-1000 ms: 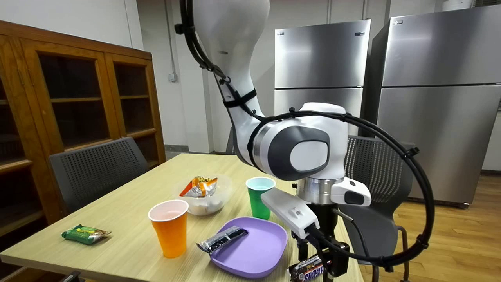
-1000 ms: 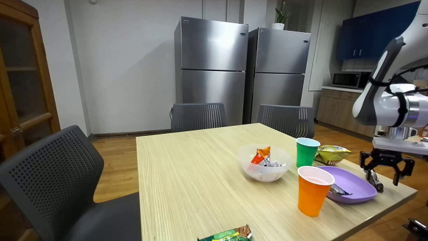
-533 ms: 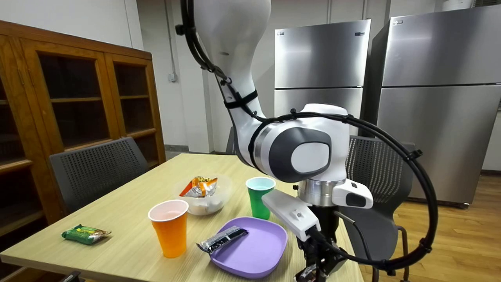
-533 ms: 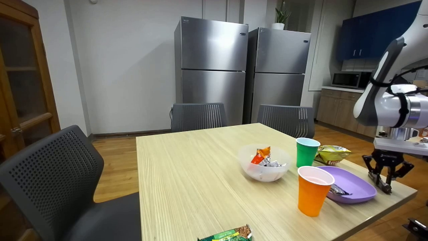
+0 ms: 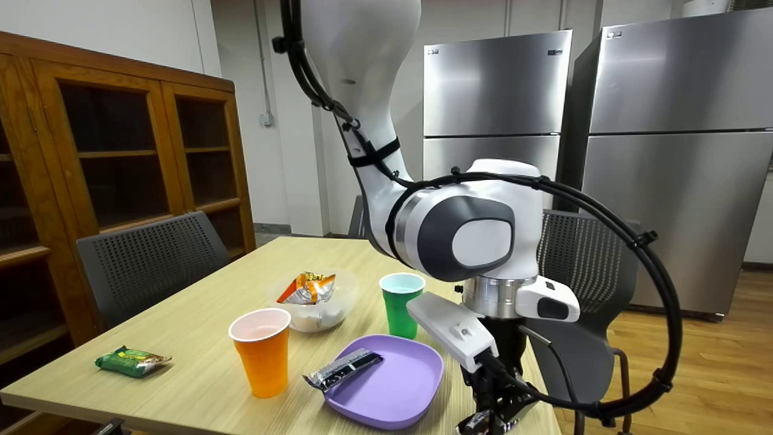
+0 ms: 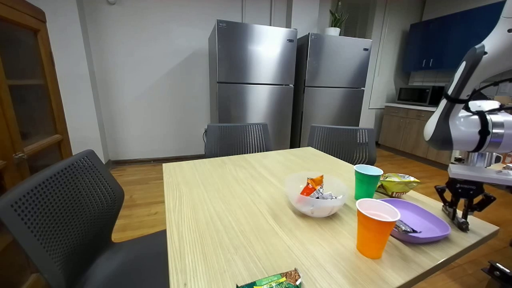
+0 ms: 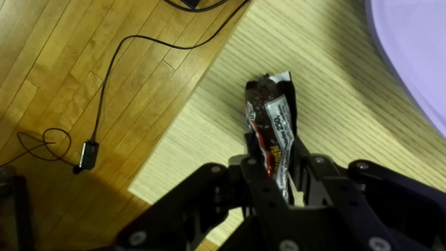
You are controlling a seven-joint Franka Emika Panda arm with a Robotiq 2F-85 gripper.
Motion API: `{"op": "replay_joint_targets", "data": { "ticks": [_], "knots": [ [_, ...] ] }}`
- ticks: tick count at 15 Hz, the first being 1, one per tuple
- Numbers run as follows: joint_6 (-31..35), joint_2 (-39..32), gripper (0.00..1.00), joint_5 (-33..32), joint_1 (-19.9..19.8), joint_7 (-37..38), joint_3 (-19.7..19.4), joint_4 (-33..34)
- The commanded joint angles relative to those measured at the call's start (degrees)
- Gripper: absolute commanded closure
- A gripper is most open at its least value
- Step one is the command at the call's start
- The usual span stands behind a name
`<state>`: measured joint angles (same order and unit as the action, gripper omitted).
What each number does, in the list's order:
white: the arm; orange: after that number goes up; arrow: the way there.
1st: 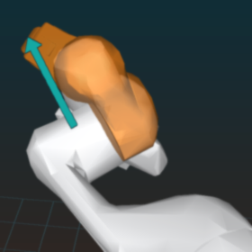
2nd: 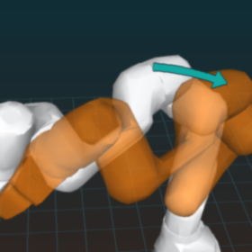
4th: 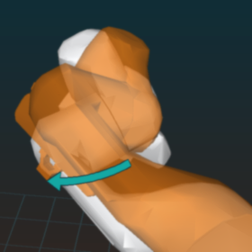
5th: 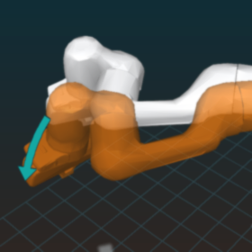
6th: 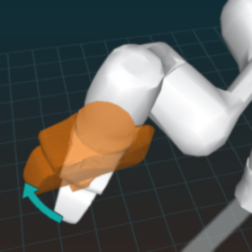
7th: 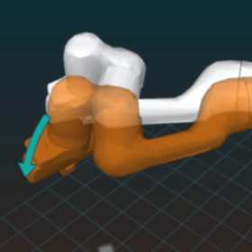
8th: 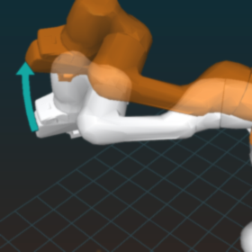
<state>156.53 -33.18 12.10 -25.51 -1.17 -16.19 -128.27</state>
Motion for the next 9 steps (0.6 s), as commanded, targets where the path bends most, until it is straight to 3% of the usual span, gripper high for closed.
{"op": "replay_joint_targets", "data": {
  "ticks": [1, 9],
  "knots": [
    [0.24, 1.01, 0.95, 0.24, -0.57, 0.34, 1.09, -0.57],
    [0.37, 5.56, 0.98, -1.32, 1.87, 0.35, 0.22, -3.36]
  ]
}}
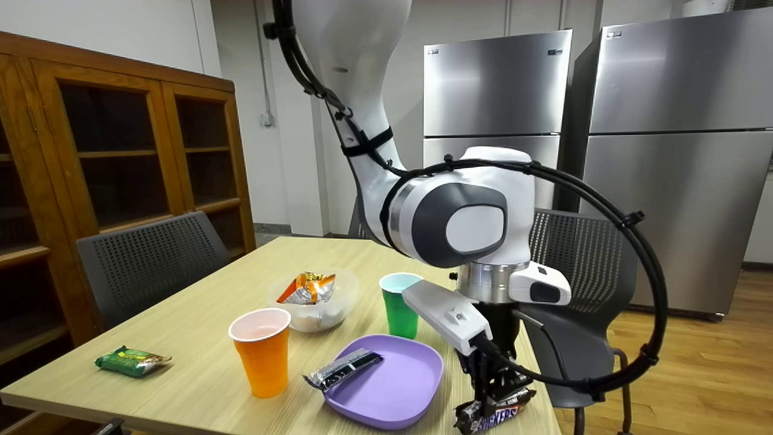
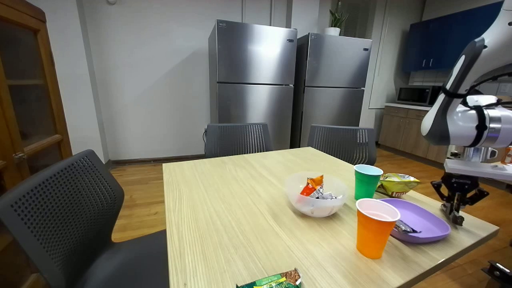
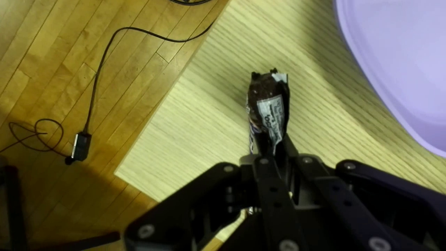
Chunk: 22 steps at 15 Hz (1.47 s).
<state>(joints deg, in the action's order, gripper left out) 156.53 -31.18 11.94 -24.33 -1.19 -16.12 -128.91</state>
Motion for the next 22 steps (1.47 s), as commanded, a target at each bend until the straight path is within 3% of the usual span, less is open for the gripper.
{"op": "replay_joint_targets", "data": {
  "ticks": [1, 11, 22],
  "knots": [
    [0.39, 3.94, 0.98, -1.3, 0.95, 0.37, 0.1, -2.93],
    [2.55, 14.12, 0.98, -6.09, 4.49, -1.39, -0.48, -10.82],
    [4.3, 22.47, 0.98, -14.17, 11.98, -1.63, 1.73, -19.71]
  ]
}}
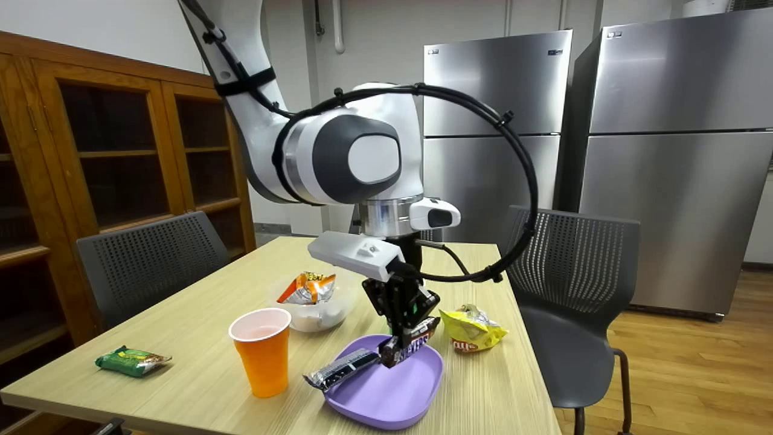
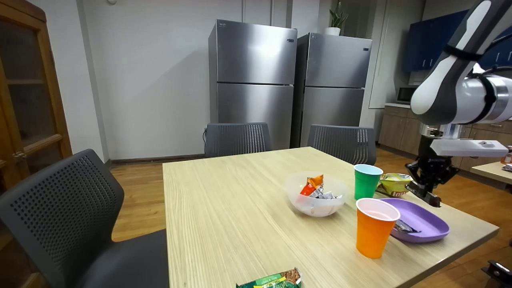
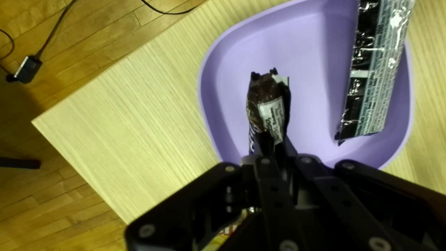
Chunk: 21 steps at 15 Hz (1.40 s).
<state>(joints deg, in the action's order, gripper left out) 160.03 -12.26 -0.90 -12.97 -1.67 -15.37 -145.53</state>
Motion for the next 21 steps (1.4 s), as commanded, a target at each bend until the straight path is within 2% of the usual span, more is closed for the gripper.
{"op": "replay_joint_targets", "data": {
  "ticks": [1, 10, 21],
  "knots": [
    [0.58, 3.85, 0.98, -0.94, 0.88, -1.46, 1.56, -3.48],
    [0.61, 2.14, 0.98, 0.58, 1.46, -1.46, 3.96, -4.22],
    [2.91, -1.35, 0.98, 0.28, 1.56, -1.29, 4.52, -3.66]
  ]
}}
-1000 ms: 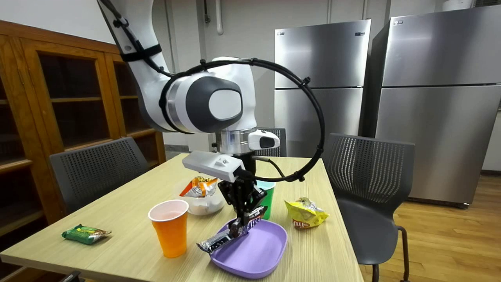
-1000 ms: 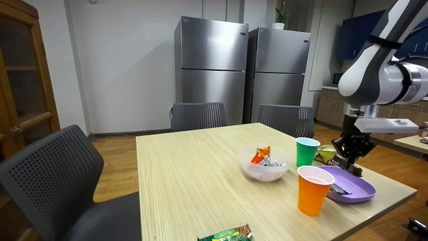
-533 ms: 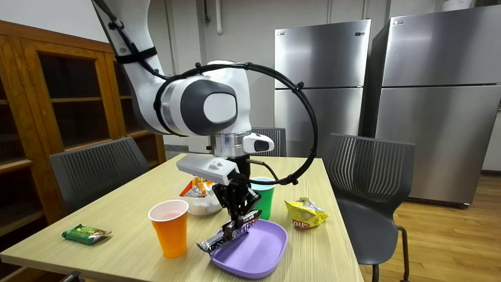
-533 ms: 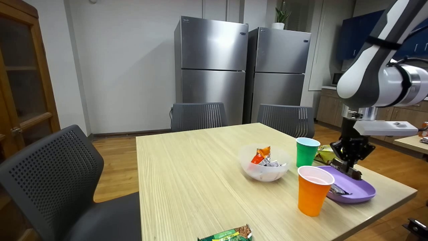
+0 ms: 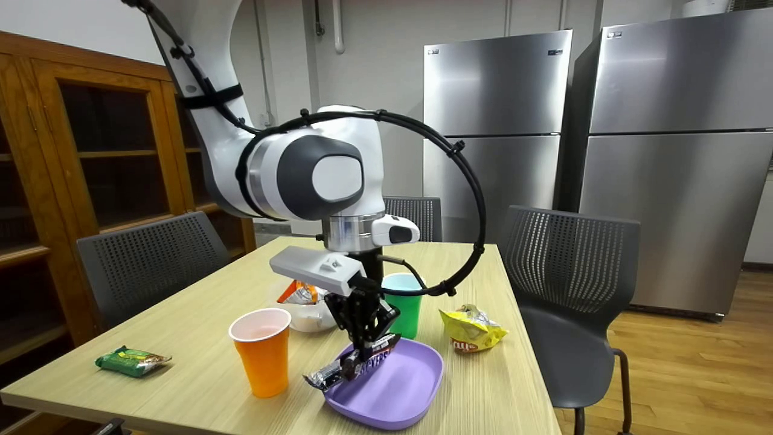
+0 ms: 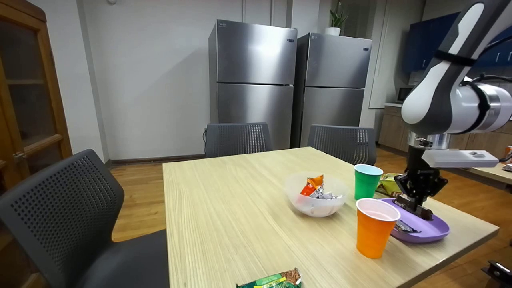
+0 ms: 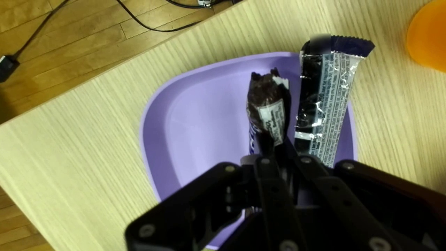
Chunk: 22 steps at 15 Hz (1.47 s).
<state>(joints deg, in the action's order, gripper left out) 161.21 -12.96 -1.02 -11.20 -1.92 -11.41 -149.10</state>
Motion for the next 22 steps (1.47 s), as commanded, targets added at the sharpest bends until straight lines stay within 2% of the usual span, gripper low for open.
{"op": "replay_joint_targets", "data": {
  "ticks": [1, 6, 7, 8, 17, 22],
  "knots": [
    [2.05, -0.9, 0.98, 0.34, -0.19, -0.98, 0.57, -0.07],
    [2.65, -1.9, 0.98, 0.34, -0.39, -1.36, 0.79, -0.01],
    [2.19, -1.45, 0.66, 1.1, -0.92, -2.22, 1.38, -0.17],
    [1.95, -0.82, 0.65, 1.24, -1.12, -2.68, 1.54, -0.46],
    [-0.22, 3.78, 0.01, -2.21, -0.23, -1.87, -1.6, -1.17],
    [-0.43, 6.04, 0.0, -3.26, -1.27, -1.54, -4.32, -0.17]
  ]
}}
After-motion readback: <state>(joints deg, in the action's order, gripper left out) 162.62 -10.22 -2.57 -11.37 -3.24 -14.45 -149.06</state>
